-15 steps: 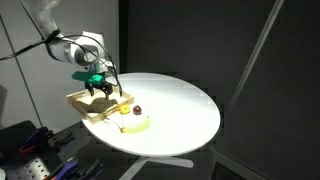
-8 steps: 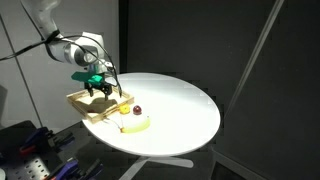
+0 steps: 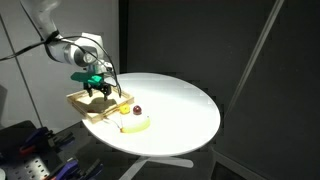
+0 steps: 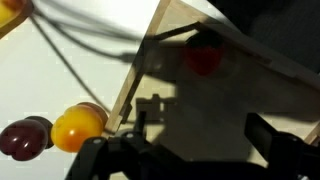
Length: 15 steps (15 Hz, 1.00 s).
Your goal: Remove the orange object from the tray
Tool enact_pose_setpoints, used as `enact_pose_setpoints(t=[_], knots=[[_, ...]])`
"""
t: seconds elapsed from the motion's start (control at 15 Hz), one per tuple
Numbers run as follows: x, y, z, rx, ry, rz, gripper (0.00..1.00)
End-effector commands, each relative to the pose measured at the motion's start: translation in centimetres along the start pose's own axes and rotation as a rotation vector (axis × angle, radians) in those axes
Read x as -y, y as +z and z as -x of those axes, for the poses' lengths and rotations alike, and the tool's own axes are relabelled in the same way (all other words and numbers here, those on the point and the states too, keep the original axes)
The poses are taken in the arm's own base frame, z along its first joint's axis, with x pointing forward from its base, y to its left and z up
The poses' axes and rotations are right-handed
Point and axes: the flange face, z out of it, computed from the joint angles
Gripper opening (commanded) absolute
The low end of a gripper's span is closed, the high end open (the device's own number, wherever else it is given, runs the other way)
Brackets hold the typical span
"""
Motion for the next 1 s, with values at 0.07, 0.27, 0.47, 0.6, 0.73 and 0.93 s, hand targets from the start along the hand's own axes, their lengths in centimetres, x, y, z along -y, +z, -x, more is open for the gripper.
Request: enact_pose_setpoints(t=[0.07, 0.27, 0.47, 0.6, 0.73, 0.93], knots=[[0.4, 0.4, -0.6, 0.001, -0.028, 0.015, 1.0], [1.0, 1.0, -0.6, 0.006, -0.057, 0.02, 1.0], [1.5, 1.5, -0.7, 0.01, -0.078, 0.025, 1.0], [1.8, 1.7, -0.8, 0.011, -0.089, 0.029, 1.0], [2.0, 2.0, -1.0, 0.009, -0.095, 0.032, 1.0], [2.2, 2.5, -1.3, 0.004, -0.1, 0.036, 1.0]])
